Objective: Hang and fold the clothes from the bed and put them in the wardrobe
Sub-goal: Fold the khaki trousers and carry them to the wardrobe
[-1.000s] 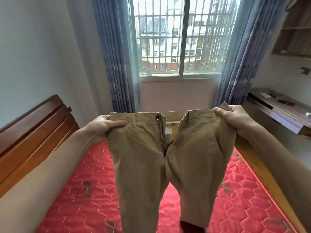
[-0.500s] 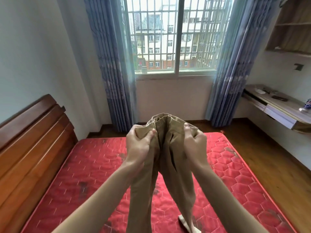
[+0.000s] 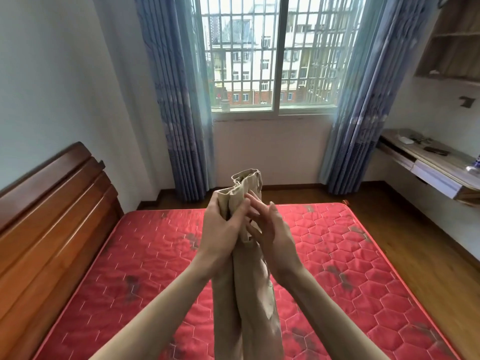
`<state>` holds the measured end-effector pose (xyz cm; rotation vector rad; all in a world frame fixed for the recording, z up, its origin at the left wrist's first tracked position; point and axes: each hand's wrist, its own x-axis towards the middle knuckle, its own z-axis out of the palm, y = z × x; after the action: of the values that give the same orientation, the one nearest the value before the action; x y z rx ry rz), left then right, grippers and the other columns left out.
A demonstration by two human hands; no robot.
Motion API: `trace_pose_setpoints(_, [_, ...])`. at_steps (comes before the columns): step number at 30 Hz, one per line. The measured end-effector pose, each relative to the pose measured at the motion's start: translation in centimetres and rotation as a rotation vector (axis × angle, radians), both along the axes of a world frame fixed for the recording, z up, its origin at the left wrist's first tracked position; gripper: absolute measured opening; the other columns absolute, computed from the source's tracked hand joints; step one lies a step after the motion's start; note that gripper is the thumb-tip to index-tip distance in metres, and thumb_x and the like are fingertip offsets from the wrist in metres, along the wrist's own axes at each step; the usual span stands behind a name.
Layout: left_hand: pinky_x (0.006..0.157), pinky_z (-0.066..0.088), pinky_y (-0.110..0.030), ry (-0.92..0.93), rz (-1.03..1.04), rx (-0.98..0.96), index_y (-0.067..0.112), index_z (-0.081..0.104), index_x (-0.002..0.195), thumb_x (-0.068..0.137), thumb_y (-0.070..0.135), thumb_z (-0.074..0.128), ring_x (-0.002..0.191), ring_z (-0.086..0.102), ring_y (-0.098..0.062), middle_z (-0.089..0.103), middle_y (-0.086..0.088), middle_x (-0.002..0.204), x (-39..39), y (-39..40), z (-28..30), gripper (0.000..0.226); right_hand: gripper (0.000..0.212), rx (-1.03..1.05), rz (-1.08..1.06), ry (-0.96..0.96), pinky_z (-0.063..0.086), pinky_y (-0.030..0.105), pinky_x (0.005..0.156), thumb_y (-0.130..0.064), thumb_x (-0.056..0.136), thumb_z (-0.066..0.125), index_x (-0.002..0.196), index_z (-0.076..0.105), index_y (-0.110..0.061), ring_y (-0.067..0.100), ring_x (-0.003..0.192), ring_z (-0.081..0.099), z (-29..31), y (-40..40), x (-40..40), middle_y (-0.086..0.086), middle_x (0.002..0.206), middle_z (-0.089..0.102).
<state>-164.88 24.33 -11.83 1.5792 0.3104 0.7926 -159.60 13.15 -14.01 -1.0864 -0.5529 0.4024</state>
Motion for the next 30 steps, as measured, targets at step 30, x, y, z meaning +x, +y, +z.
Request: trace_pose_setpoints(30, [0.081,0.062,-0.032,0.139,-0.584,0.076,0.018,0.080,0.105,0.065,0.046,0.095,0.102,0.075,-0.022,0.078,-0.010,0.110,0.0,10.5,11.8,0.051,0.047,-0.381,0.207,-0.296,0.056,0.040,0.088,-0.025,0.071,0.089,0.107,0.075,0.001,0.028,0.093,0.067,13.4,-3.8,9.7,0.014,0.100,0.073])
